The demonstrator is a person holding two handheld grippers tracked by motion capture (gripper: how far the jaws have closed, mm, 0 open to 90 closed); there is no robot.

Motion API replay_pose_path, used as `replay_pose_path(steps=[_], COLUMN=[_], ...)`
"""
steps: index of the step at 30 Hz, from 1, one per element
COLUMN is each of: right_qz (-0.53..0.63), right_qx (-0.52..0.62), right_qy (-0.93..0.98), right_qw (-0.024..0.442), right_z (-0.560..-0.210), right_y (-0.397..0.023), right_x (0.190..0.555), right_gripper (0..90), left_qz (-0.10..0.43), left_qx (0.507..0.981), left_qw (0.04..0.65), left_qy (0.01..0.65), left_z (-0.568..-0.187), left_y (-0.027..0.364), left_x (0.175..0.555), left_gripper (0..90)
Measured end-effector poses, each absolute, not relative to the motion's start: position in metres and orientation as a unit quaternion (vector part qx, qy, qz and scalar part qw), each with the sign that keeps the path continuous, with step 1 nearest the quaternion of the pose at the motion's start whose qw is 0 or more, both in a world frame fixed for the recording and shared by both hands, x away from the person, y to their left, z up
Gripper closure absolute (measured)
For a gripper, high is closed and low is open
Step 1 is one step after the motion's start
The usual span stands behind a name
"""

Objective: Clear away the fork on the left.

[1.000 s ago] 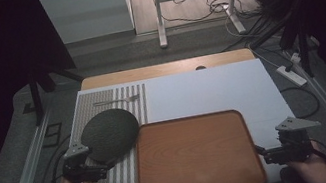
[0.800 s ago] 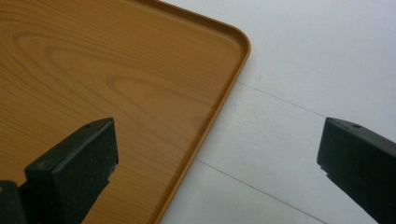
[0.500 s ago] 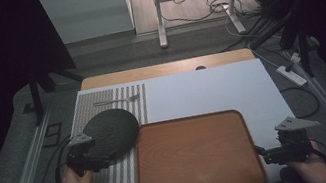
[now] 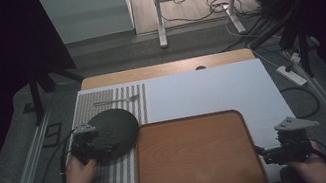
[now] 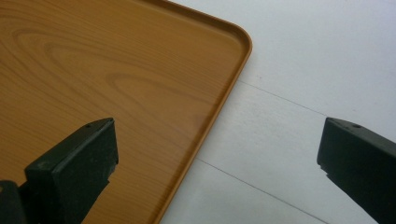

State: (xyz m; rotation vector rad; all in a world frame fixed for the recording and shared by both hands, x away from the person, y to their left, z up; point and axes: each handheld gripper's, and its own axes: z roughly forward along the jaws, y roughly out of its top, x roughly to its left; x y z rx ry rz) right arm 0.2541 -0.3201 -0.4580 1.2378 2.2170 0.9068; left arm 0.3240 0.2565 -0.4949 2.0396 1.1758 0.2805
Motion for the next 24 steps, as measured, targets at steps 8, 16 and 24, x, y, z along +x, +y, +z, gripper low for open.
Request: replay_pose_path(steps=[8,16,24], right_qz=[0.328,0.327,0.327], right_qx=[0.448,0.447,0.446], right_qy=[0.802,0.804,0.805], right_qw=[0.219,0.218,0.216], right_z=[-0.458,-0.458,-0.458], right_y=[-0.32,-0.32,-0.32], right_x=[0.254,0.255,0.255], right_gripper=[0.0,0.0,0.0], left_qz=[0.105,0.102,0.106], left_qx=[0.792,0.796,0.792], left_qw=[0.378,0.361,0.357], left_qy=[0.469,0.475,0.483], left_z=[-0.495,-0.498,-0.497], left_y=[0.258,0.256,0.258], left_x=[0.347,0.373,0.395], left_gripper=[0.0,0.0,0.0])
